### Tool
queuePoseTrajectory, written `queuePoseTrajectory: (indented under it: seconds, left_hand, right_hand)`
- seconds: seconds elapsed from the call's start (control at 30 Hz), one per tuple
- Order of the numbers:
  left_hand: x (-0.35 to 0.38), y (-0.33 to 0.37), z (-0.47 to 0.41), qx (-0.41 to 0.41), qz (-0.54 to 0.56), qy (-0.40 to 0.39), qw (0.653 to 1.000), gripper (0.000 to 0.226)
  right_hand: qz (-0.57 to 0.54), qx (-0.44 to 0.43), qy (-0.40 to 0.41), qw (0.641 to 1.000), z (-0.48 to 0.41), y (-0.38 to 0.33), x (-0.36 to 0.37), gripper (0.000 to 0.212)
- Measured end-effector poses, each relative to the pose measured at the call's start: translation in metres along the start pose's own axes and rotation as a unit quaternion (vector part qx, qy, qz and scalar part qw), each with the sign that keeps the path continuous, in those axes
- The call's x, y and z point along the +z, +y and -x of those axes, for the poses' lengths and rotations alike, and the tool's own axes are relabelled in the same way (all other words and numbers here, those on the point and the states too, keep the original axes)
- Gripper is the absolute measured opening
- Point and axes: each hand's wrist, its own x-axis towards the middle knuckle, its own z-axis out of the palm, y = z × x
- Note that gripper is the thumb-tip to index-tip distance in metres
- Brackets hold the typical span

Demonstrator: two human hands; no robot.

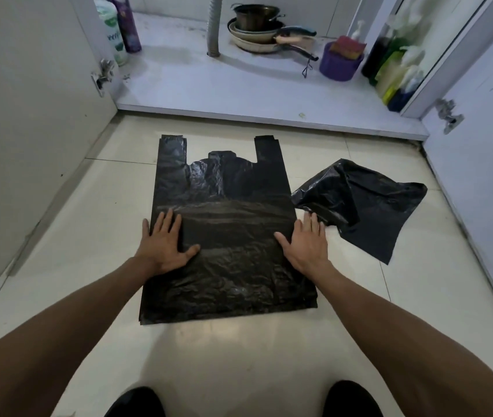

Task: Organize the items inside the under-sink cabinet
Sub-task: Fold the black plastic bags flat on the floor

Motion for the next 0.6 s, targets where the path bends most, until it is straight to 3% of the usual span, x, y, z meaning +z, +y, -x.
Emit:
queuePoseTrajectory:
  seconds: [0.13, 0.33, 0.4, 0.6]
  left_hand:
    - [-0.021, 0.021, -0.028, -0.016, 0.048, 0.053, 0.997, 0.086]
    - [-0.031, 0.057, -0.082, 0.018, 0.064, 0.076, 0.995, 0.063]
    - [-0.026, 0.058, -0.098, 0.036, 0.056, 0.094, 0.993, 0.058]
    - [-0.005, 0.036, -0.131, 0.137, -0.01, 0.125, 0.983, 0.068]
  right_hand:
    - [-0.025, -0.037, 0.105, 0.993, -0.028, -0.033, -0.026, 0.048]
    - [-0.044, -0.184, 0.004, 0.982, -0.086, -0.086, -0.03, 0.064]
    - [-0.038, -0.218, 0.008, 0.975, -0.099, -0.093, -0.026, 0.062]
    - [-0.02, -0.3, 0.003, 0.954, -0.132, -0.091, 0.003, 0.064]
